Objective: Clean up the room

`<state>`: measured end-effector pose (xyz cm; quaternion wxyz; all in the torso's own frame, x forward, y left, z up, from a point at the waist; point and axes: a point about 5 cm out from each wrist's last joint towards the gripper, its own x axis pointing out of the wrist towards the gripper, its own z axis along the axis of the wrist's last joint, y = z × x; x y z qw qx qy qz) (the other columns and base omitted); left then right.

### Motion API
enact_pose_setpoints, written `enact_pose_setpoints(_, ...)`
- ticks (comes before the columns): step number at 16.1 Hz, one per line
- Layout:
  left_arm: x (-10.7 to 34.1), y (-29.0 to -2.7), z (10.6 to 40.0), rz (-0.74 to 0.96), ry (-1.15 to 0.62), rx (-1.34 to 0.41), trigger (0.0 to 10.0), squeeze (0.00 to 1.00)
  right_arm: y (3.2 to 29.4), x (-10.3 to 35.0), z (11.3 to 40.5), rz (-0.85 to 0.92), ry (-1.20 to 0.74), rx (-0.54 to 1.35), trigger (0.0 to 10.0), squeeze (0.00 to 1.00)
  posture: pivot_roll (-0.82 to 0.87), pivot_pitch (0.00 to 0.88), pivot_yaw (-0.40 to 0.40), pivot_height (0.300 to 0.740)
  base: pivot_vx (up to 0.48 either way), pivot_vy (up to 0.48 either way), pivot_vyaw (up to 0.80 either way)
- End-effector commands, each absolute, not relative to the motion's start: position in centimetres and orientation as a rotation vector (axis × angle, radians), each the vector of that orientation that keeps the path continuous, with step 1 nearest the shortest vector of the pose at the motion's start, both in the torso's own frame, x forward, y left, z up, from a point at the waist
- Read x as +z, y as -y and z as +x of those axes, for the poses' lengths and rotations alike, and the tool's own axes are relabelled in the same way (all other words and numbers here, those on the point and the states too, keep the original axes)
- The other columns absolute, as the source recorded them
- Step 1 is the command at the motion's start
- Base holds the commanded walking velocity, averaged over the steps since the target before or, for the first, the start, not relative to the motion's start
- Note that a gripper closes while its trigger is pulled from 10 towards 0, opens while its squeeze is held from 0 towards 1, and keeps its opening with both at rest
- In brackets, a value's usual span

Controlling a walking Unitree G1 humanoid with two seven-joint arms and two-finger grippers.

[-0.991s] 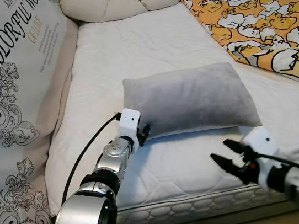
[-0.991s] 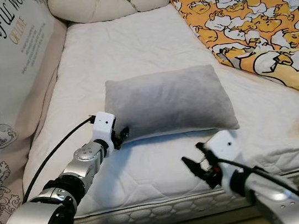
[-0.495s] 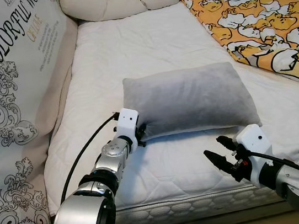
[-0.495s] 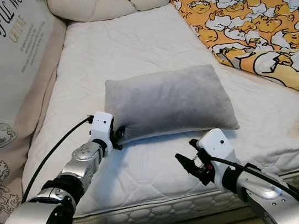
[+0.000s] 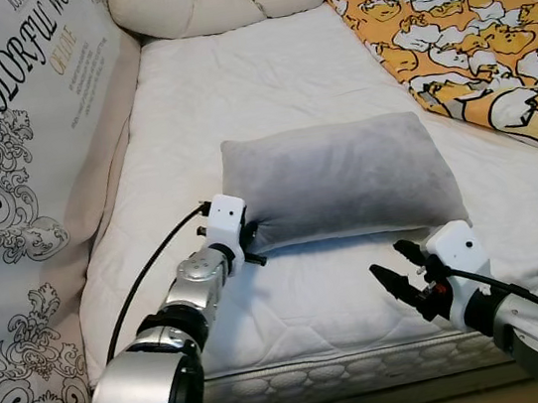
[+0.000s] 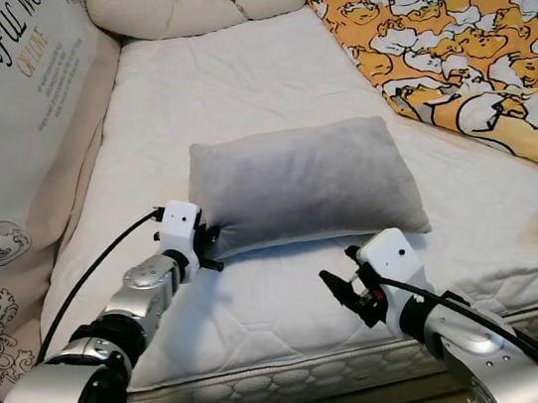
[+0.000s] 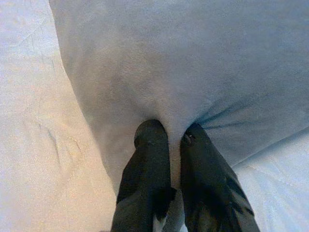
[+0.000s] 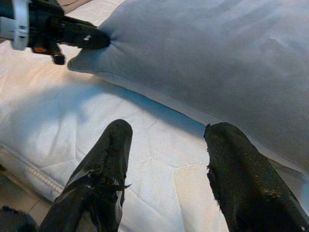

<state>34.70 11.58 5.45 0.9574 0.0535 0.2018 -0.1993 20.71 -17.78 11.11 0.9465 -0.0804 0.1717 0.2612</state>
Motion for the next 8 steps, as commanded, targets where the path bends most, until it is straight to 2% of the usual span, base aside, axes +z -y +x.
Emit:
enact_pose_setpoints(1, 6.0, -12.3, 35.0, 0.088, -0.382, -0.405, 0.0, 0.00, 17.8, 11.1, 21.0, -0.156, -0.329, 0.512, 10.0, 0.00, -0.22, 0.000, 0.065, 0.740, 0.000, 0.000, 0.00)
enact_pose_setpoints(5, 7.1, -12.4, 35.2, 0.008, -0.300, -0.492, 0.0, 0.00, 17.4, 10.7, 22.4, -0.114, -0.279, 0.461, 10.0, 0.00, -0.17, 0.000, 0.102, 0.740, 0.000, 0.000, 0.00)
enact_pose_setpoints(8, 7.7, -12.0, 35.2, 0.025, -0.247, -0.563, 0.0, 0.00, 17.1, 10.3, 23.1, -0.097, -0.258, 0.439, 10.0, 0.00, -0.14, 0.000, 0.095, 0.740, 0.000, 0.000, 0.00)
